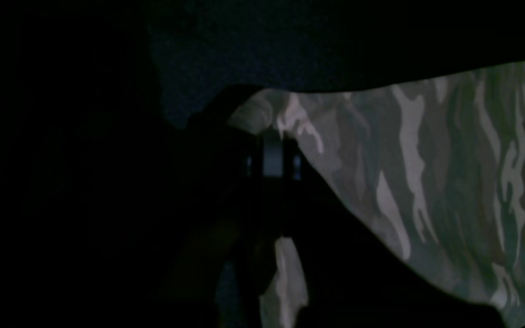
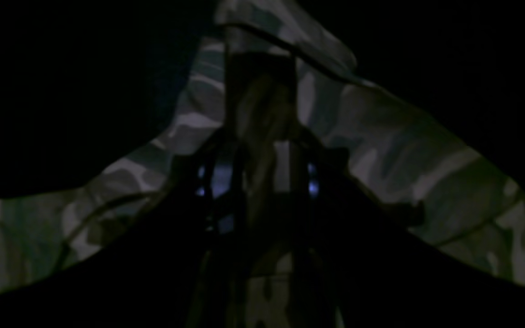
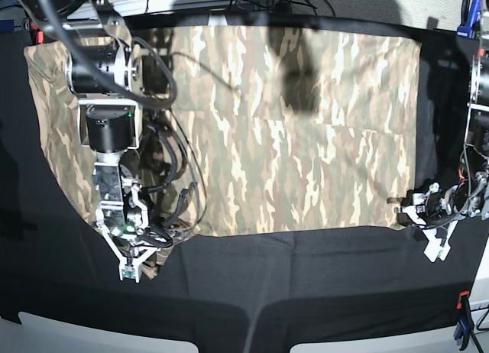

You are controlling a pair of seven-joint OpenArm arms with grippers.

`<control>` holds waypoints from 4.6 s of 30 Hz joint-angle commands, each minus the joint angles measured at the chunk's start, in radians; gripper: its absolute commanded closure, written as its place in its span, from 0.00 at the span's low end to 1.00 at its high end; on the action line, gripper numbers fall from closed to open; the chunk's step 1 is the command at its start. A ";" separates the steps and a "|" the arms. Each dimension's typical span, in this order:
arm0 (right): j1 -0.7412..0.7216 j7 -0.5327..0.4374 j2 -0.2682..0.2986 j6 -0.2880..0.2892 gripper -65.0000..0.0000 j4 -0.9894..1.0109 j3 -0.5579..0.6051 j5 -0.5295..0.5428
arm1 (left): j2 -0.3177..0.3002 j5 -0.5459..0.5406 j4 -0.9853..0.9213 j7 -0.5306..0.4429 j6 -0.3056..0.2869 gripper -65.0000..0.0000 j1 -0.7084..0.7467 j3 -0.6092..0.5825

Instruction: Layout the t-shirt on the table in an organized manner, then fold the t-shirt properly

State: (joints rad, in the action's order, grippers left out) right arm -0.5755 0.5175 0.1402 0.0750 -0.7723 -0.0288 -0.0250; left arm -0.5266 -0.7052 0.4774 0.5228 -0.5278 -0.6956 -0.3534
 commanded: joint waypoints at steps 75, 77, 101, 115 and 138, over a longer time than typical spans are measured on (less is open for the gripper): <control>0.284 0.187 0.004 0.214 1.00 -0.653 -0.003 -0.078 | -0.166 -0.002 0.558 0.156 0.024 1.00 0.202 0.023; 0.323 0.206 0.004 0.214 1.00 -0.716 -0.003 -0.081 | -0.178 -0.002 0.615 0.183 0.030 1.00 0.248 0.058; 0.576 0.274 0.004 0.214 1.00 -0.895 -0.004 -0.081 | -0.169 0.010 1.077 0.270 0.027 1.00 0.723 0.322; 0.568 0.365 0.037 0.416 0.59 -0.983 -0.003 0.058 | -0.169 0.009 1.077 0.269 0.027 1.00 0.723 0.322; 0.098 0.322 0.304 0.558 0.60 -0.684 0.401 0.130 | -0.169 0.006 1.077 0.239 0.027 1.00 0.723 0.322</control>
State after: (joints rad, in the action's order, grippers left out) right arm -0.4488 0.8509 0.4351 0.6357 -1.4376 0.3866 0.1081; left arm -0.6762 -0.6888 1.5391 0.7853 -0.4992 0.0433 -0.0429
